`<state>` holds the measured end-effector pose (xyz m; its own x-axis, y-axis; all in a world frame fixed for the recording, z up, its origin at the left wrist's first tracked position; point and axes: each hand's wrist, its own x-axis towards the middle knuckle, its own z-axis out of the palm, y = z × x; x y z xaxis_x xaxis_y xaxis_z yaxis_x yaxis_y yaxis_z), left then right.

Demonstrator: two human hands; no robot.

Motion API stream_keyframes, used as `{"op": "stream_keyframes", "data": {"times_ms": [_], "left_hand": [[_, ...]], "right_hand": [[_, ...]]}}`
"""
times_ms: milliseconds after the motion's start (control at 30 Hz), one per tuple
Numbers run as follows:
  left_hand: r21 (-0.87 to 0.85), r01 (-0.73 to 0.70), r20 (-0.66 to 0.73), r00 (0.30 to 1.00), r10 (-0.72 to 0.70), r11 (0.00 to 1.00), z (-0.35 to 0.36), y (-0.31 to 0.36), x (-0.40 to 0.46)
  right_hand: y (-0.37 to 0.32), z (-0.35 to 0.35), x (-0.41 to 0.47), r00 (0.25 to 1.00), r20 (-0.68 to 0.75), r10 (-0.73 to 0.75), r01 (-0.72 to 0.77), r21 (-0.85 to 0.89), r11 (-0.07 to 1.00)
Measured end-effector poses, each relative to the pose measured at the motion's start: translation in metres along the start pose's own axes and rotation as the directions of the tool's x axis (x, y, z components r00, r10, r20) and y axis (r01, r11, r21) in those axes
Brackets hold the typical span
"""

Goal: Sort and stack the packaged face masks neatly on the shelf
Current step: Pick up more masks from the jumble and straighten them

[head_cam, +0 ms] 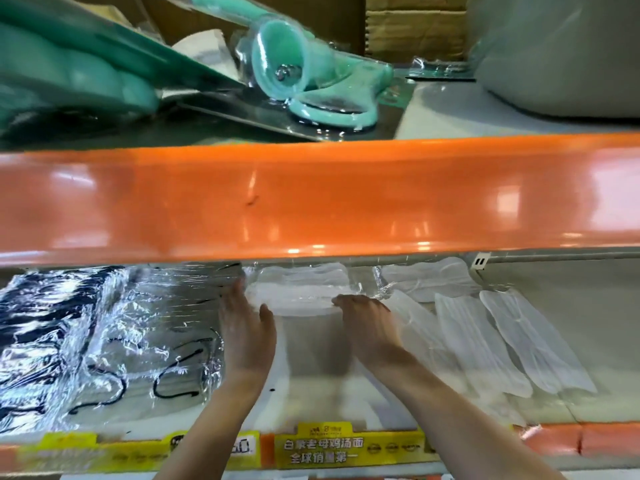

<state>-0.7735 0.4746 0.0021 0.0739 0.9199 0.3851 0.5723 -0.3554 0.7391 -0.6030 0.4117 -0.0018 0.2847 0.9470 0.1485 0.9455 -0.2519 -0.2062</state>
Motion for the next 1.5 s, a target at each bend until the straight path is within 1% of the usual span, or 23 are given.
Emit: {"op": "stream_keyframes", "data": {"times_ms": [33,67,100,133,200,267,333,400,500,567,633,667,733,833,967,1033,1067,1133,1200,1300,1367,1467,1500], "left_hand": [[0.087,-0.142,0.010,0.990,0.142,0.986,0.000,-0.001,-0.001],[0.152,-0.265,0.053,0.964,0.260,0.952,0.001,-0.004,-0.002],[0.183,-0.349,0.123,0.936,0.331,0.919,0.004,-0.007,-0.003],[0.183,-0.388,0.225,0.911,0.345,0.903,0.007,-0.009,-0.003],[0.203,-0.356,0.427,0.870,0.245,0.912,0.012,-0.009,-0.002],[0.302,-0.349,0.573,0.810,0.124,0.887,0.020,-0.015,0.001],[0.369,-0.388,0.637,0.767,0.075,0.845,0.025,-0.020,0.004],[0.393,-0.413,0.675,0.737,0.047,0.822,0.028,-0.023,0.005],[0.448,-0.492,0.730,0.683,0.013,0.747,0.029,-0.028,0.006],[0.459,-0.500,0.734,0.679,0.004,0.734,0.029,-0.030,0.004],[0.443,-0.455,0.720,0.694,-0.003,0.772,0.028,-0.030,0.001],[0.434,-0.436,0.714,0.700,-0.006,0.788,0.028,-0.030,0.001],[0.433,-0.417,0.700,0.714,-0.007,0.799,0.029,-0.028,0.000],[0.459,-0.430,0.670,0.742,0.015,0.777,0.030,-0.023,0.001],[0.523,-0.391,0.618,0.786,-0.021,0.758,0.037,-0.012,0.001],[0.498,-0.366,0.594,0.804,-0.001,0.786,0.043,-0.001,-0.002],[0.449,-0.367,0.585,0.810,0.042,0.815,0.047,0.007,-0.006],[0.371,-0.396,0.595,0.796,0.113,0.840,0.058,0.024,-0.017],[0.319,-0.414,0.574,0.800,0.174,0.853,0.069,0.041,-0.031],[0.218,-0.455,0.617,0.750,0.239,0.864,0.084,0.068,-0.057],[0.199,-0.495,0.632,0.724,0.276,0.846,0.094,0.083,-0.068],[0.152,-0.505,0.662,0.691,0.292,0.850,0.110,0.100,-0.081],[0.137,-0.516,0.644,0.695,0.320,0.846,0.116,0.101,-0.086]], "right_hand": [[-0.002,0.003,0.001,1.000,0.012,0.006,-0.006,0.001,1.000],[-0.003,0.006,0.002,1.000,0.022,0.016,-0.016,0.000,1.000],[-0.004,0.009,0.003,0.999,0.033,0.027,-0.027,0.000,1.000],[-0.005,0.011,0.004,0.999,0.041,0.031,-0.031,0.006,0.999],[-0.008,0.017,0.006,0.999,0.031,0.017,-0.018,0.024,1.000],[-0.013,0.017,0.007,1.000,0.017,0.017,-0.018,0.044,0.999],[-0.016,0.018,0.009,1.000,0.005,0.030,-0.030,0.069,0.997],[-0.017,0.021,0.010,1.000,0.008,0.030,-0.031,0.082,0.996],[-0.015,0.032,0.008,0.999,0.029,-0.013,0.011,0.076,0.997],[-0.015,0.038,0.003,0.994,0.102,-0.038,0.032,0.055,0.998],[-0.016,0.041,0.000,0.987,0.153,-0.046,0.042,0.029,0.999],[-0.016,0.041,-0.001,0.987,0.152,-0.051,0.046,0.037,0.998],[-0.015,0.037,-0.001,0.991,0.128,-0.050,0.040,0.078,0.996],[-0.012,0.028,0.000,0.996,0.068,-0.059,0.048,0.162,0.986],[-0.004,0.012,-0.004,0.998,0.024,-0.059,0.053,0.204,0.977],[0.004,0.006,-0.009,1.000,0.014,-0.026,0.022,0.209,0.978],[0.009,0.004,-0.011,1.000,0.002,-0.004,0.004,0.209,0.978],[0.022,-0.001,-0.017,0.999,-0.035,0.035,-0.026,0.221,0.975],[0.037,-0.008,-0.024,0.997,-0.032,0.067,-0.059,0.200,0.978],[0.065,-0.016,-0.038,0.994,-0.021,0.109,-0.104,0.162,0.981],[0.084,-0.020,-0.048,0.988,-0.014,0.155,-0.151,0.154,0.976],[0.107,-0.026,-0.062,0.975,0.030,0.221,-0.223,0.118,0.968],[0.113,-0.028,-0.066,0.969,0.038,0.243,-0.245,0.103,0.964]]}}
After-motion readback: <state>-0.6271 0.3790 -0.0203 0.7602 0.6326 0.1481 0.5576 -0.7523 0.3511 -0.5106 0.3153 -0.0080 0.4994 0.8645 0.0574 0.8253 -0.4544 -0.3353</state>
